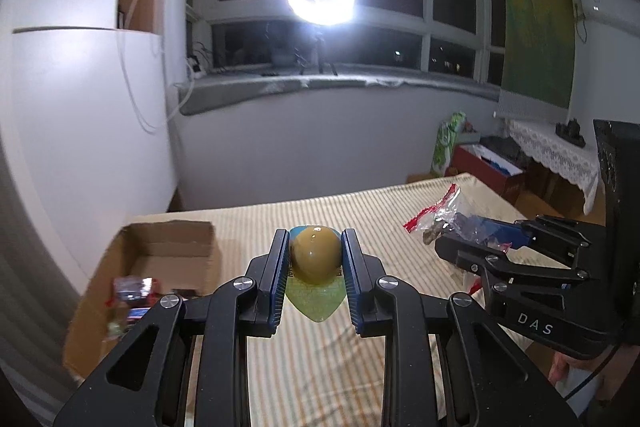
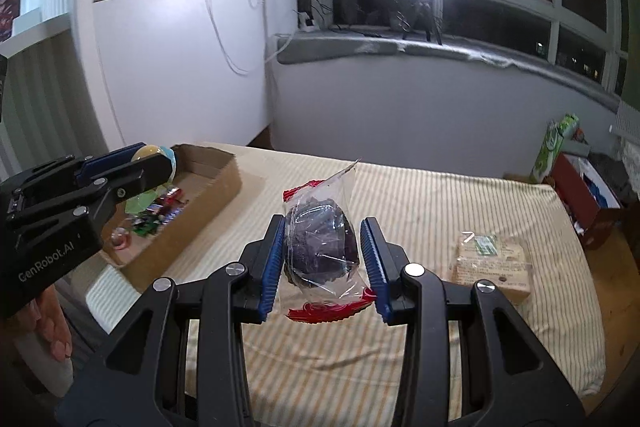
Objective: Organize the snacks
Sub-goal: 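Carry the chocolate bag and yellow candy with both tools over the box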
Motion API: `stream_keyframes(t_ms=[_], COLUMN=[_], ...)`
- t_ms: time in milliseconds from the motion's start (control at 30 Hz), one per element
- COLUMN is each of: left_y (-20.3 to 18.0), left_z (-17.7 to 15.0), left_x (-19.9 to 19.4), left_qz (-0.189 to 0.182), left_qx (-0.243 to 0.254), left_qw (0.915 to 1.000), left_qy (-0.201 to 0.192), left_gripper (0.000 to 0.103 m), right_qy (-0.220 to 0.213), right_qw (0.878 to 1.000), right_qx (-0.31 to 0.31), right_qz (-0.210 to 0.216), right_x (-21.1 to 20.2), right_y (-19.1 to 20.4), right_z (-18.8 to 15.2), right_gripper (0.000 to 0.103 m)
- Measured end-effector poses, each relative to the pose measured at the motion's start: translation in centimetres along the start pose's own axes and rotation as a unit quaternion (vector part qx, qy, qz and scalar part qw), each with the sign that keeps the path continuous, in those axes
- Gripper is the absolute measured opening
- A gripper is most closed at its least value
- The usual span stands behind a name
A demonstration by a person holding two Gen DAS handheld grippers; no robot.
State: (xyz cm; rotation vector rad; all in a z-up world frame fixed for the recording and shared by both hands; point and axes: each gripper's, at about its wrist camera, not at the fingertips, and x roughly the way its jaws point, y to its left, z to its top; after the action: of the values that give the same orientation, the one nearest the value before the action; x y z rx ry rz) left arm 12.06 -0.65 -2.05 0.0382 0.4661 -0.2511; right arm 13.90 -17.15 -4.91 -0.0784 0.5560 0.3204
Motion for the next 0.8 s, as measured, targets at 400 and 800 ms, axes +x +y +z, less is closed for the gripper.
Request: stream_keyframes(t_ms=[400, 800], left_y=[3.8, 7.5], left_z=[-1.1, -1.8], left_x=[-3.6, -4.8], left_qz=[0.018, 0.046], left_qx=[-0.023, -0.045], left_qw=[0.9993, 0.9976], left_qy=[-0.024, -0.026], left_gripper=[0.024, 0.024], right_qy=[0.004, 0.011], right_qw=[0.999, 0.997], right_qx=[-0.033, -0.062], right_qz=[0.016, 0.049], right_x=[0.4, 2.5], right_y=[5.2, 10.1], right_z=[0.7, 1.4], right_gripper=[0.04, 0.04])
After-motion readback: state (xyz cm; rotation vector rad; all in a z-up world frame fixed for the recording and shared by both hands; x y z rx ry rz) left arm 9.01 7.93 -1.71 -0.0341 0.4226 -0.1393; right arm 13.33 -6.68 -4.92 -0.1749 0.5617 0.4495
